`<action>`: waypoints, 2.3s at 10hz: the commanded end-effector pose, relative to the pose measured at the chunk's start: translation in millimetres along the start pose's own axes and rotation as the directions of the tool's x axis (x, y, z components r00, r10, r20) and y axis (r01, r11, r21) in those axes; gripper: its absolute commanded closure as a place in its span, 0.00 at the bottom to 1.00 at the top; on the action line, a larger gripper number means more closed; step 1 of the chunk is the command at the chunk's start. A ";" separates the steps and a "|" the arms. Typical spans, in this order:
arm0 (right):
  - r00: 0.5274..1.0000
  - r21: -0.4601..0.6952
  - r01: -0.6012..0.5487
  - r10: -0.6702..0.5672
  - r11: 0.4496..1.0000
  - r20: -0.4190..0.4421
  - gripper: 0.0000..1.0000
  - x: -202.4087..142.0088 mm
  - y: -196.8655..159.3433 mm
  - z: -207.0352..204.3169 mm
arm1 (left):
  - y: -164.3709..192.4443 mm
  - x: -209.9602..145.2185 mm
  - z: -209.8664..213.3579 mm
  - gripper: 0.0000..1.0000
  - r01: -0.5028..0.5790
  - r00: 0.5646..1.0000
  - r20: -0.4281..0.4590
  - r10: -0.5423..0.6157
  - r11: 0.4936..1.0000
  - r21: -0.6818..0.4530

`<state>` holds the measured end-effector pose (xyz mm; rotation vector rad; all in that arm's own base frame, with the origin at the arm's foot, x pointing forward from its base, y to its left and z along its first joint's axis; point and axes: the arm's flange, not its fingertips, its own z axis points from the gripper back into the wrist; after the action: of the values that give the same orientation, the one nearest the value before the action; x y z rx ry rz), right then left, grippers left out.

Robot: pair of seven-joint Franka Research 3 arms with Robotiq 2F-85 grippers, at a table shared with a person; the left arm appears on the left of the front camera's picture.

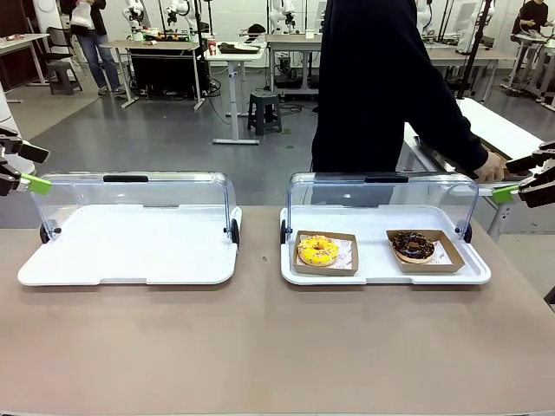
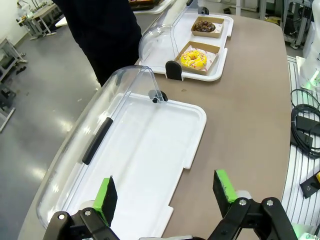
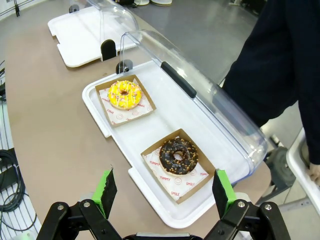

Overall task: Provide the desired donut to the person.
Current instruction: Place the picked Paper togo box onto the Handle tray extended by the person.

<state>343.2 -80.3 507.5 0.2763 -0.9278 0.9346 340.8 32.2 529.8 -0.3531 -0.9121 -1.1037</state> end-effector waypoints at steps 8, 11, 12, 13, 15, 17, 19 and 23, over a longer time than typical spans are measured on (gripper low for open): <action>1.000 0.012 -0.002 0.002 1.000 0.022 0.00 -1.6 -0.2 -3.5 | 0.8 -0.8 1.2 0.00 -0.002 1.000 0.000 0.002 1.000 0.005; 1.000 0.012 -0.002 0.002 1.000 0.022 0.00 -1.6 -0.2 -3.5 | 0.8 -0.8 1.2 0.00 -0.002 1.000 0.000 0.002 1.000 0.005; 1.000 0.012 -0.002 0.002 1.000 0.022 0.00 -1.6 -0.2 -3.5 | 0.8 -0.8 1.2 0.00 -0.002 1.000 0.000 0.002 1.000 0.005; 1.000 0.012 -0.002 0.002 1.000 0.022 0.00 -1.6 -0.2 -3.5 | 0.8 -0.8 1.2 0.00 -0.002 1.000 0.000 0.002 1.000 0.005; 1.000 0.012 -0.002 0.002 1.000 0.022 0.00 -1.6 -0.2 -3.5 | 0.8 -0.8 1.2 0.00 -0.002 1.000 0.000 0.002 1.000 0.005; 1.000 0.012 -0.002 0.002 1.000 0.022 0.00 -1.6 -0.2 -3.5 | 0.8 -0.8 1.2 0.00 -0.002 1.000 0.000 0.002 1.000 0.005; 1.000 0.012 -0.002 0.002 1.000 0.022 0.00 -1.6 -0.2 -3.5 | 0.8 -0.8 1.2 0.00 -0.002 1.000 0.000 0.002 1.000 0.005; 1.000 0.012 -0.002 0.002 1.000 0.022 0.00 -1.6 -0.2 -3.5 | 0.8 -0.8 1.2 0.00 -0.002 1.000 0.000 0.002 1.000 0.005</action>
<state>343.2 -80.3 507.5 0.2763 -0.9278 0.9346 340.8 32.2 529.8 -0.3531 -0.9121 -1.1037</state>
